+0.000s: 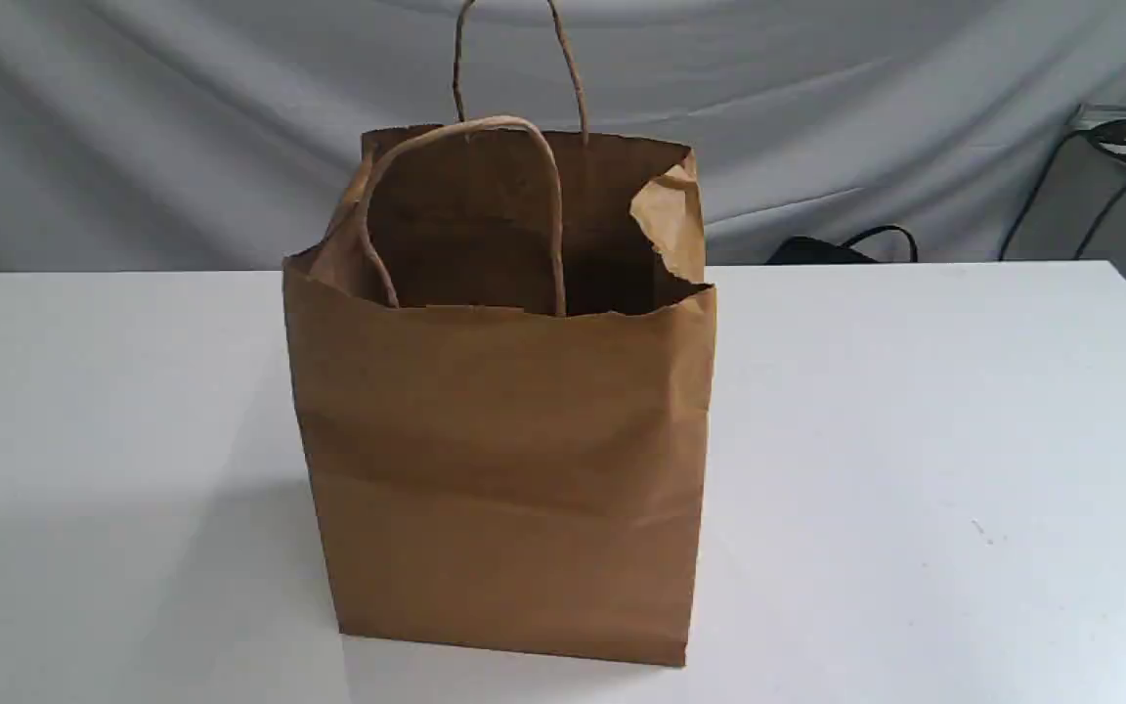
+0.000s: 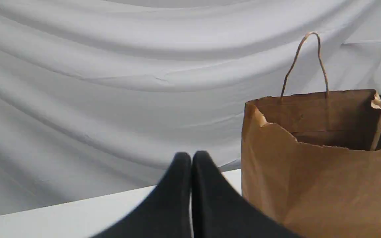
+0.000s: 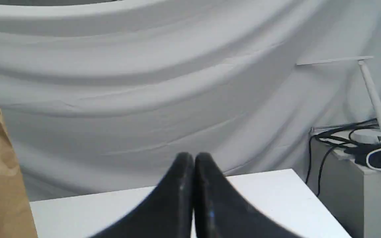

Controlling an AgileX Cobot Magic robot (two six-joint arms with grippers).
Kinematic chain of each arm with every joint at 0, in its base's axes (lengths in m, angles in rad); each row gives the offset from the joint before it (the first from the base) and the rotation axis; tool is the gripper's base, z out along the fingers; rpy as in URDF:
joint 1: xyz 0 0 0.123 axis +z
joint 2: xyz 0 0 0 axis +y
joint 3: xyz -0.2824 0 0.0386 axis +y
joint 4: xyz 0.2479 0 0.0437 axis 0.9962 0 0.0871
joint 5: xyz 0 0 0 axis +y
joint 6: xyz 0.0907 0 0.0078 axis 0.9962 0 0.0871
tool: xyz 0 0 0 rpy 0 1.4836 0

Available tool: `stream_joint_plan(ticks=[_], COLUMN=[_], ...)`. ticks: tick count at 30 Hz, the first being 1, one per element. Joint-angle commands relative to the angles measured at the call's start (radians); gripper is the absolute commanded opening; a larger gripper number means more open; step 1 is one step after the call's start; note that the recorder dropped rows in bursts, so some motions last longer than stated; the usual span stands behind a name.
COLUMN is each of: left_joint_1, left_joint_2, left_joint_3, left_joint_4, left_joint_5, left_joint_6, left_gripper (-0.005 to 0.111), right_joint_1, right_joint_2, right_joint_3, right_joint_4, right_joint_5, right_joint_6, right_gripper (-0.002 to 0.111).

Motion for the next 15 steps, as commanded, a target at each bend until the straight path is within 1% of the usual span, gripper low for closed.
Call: stream_joint_plan(ticks=[1,2,4,8,15], left_joint_1=[0.001,0.001,0.001,0.001,0.001], left_joint_2=[-0.004,-0.004,-0.004,-0.004,-0.004], left_joint_3=[0.005,0.005,0.005,0.005,0.005], left_joint_4=[-0.003,-0.003,-0.003,-0.003,-0.003], left_joint_5=[-0.004,-0.004,-0.004,-0.004,-0.004], left_joint_6=[-0.003,-0.003,-0.003,-0.001,-0.001], left_gripper=[0.0,0.0,0.0,0.0,0.0], right_joint_1=[-0.008,-0.008,-0.008,-0.008,-0.008], right_joint_2=[-0.006,-0.006,-0.006,-0.006,-0.006], right_joint_3=[0.017,0.017,0.017,0.017,0.017], right_joint_4=[-0.471,-0.557,-0.626,-0.639,-0.627], right_joint_5=[0.019,0.015,0.065,0.122,0.129], right_joint_6=[0.411,0.49,0.538,0.51,0.514], right_gripper=[0.0,0.0,0.0,0.0,0.0])
